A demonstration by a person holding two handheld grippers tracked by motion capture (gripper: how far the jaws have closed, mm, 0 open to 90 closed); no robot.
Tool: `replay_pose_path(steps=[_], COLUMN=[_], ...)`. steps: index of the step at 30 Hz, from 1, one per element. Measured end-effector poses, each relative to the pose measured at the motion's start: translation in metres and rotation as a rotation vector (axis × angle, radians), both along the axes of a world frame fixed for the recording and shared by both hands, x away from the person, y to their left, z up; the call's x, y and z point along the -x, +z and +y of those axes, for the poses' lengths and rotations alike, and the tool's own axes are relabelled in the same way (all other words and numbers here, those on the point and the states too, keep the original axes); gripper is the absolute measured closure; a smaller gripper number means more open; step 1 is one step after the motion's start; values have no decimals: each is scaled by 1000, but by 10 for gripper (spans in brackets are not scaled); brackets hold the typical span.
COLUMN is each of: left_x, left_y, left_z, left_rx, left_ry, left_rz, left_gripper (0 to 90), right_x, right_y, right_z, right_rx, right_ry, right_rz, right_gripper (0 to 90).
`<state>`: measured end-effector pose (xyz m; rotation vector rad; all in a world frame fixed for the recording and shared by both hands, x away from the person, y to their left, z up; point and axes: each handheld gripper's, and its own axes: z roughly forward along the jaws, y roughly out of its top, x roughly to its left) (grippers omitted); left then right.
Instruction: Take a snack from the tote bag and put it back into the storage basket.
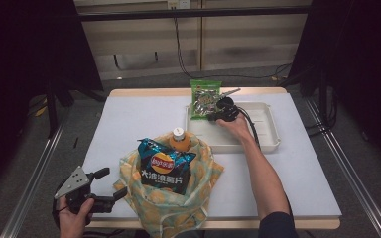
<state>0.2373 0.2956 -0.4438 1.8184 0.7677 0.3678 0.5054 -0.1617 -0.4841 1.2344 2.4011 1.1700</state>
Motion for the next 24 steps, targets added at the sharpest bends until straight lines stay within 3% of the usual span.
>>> replay_pose_path(steps=[2,12,18,21,24], left_x=[0,-1,-2,-2,-1], left_y=[0,-2,-2,-1,-1], left_z=[0,-1,-2,-2,-2], left_rx=[-3,-14,7,-9,-10], left_ry=[7,0,-10,-1,5], left_rz=[1,11,11,8,8], left_gripper=[36,36,33,33,34], right_x=[2,23,47,61,75], right_y=[3,23,42,49,55], right_z=[-3,-9,-13,-15,-17], right_rx=[-45,-91,-141,-153,-200], right_ry=[-10,0,0,-1,14], right_rz=[-13,-93,-139,-170,-193], right_gripper=[847,765,651,574,525])
